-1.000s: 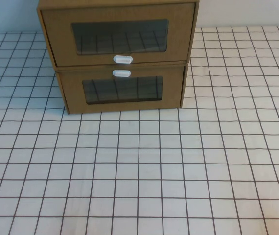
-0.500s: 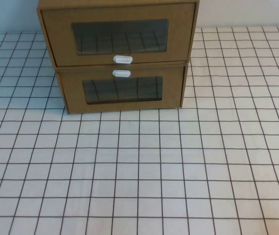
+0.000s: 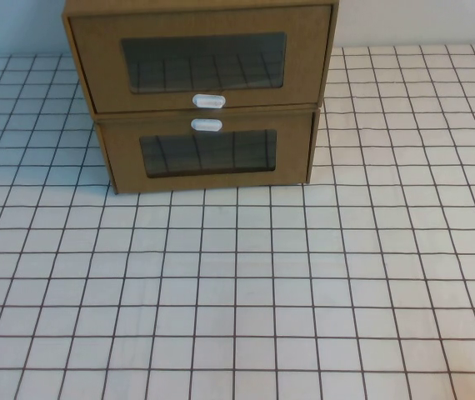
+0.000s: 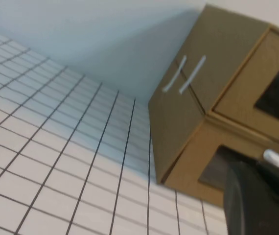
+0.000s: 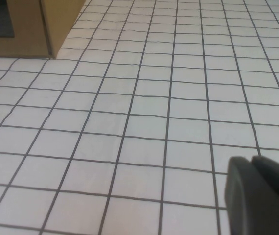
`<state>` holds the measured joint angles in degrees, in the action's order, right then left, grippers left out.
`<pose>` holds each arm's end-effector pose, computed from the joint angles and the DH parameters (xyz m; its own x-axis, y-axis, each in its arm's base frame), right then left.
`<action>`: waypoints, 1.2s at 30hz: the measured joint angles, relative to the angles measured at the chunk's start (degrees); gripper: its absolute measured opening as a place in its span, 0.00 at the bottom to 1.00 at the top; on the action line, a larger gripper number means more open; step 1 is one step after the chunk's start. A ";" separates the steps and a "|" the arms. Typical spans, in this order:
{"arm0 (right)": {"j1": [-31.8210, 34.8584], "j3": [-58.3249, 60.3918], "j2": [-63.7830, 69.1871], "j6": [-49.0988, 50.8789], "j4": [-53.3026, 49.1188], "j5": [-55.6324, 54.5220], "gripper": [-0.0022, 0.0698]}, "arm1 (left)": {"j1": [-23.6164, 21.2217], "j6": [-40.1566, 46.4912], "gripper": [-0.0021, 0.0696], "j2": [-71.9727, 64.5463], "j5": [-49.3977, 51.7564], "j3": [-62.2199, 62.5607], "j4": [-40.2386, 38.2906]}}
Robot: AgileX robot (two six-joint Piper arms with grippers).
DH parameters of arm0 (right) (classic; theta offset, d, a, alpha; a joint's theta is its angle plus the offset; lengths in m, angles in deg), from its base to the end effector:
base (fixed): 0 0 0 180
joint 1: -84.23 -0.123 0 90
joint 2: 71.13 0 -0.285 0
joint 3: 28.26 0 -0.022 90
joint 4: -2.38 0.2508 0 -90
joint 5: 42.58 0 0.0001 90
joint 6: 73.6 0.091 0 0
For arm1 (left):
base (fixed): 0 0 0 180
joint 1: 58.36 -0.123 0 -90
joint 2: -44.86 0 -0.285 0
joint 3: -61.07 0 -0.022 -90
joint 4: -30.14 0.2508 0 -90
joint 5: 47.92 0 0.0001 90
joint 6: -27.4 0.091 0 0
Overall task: Open the shoe box
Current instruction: 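Pull the top drawer of the cardboard box fully open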
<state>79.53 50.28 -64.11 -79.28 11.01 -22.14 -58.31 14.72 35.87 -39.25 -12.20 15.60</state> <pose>0.0523 0.0091 0.1744 -0.2765 0.0195 -0.9608 -0.1205 0.9912 0.0548 0.0550 -0.0035 0.2220 -0.0278 -0.4546 -0.8903 0.0293 0.8899 -0.4553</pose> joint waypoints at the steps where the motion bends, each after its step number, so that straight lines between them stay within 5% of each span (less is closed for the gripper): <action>1: 0.00 0.00 0.00 0.00 0.00 0.00 0.01 | 0.00 1.24 0.03 -1.73 2.34 2.30 0.00; 9: 0.00 0.00 0.00 0.00 0.00 0.00 0.01 | 0.00 15.08 0.03 -22.04 18.75 20.93 -1.89; 19: 0.00 0.00 0.00 0.00 0.00 0.00 0.01 | 0.00 48.44 0.03 -51.25 34.00 50.39 -25.70; 36: 0.00 0.00 0.00 0.00 0.00 0.00 0.01 | 6.71 55.41 0.03 -92.70 47.46 103.49 -31.78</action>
<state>79.53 50.28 -64.11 -79.28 11.01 -22.14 -51.60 70.13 -56.83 8.22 91.30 -16.17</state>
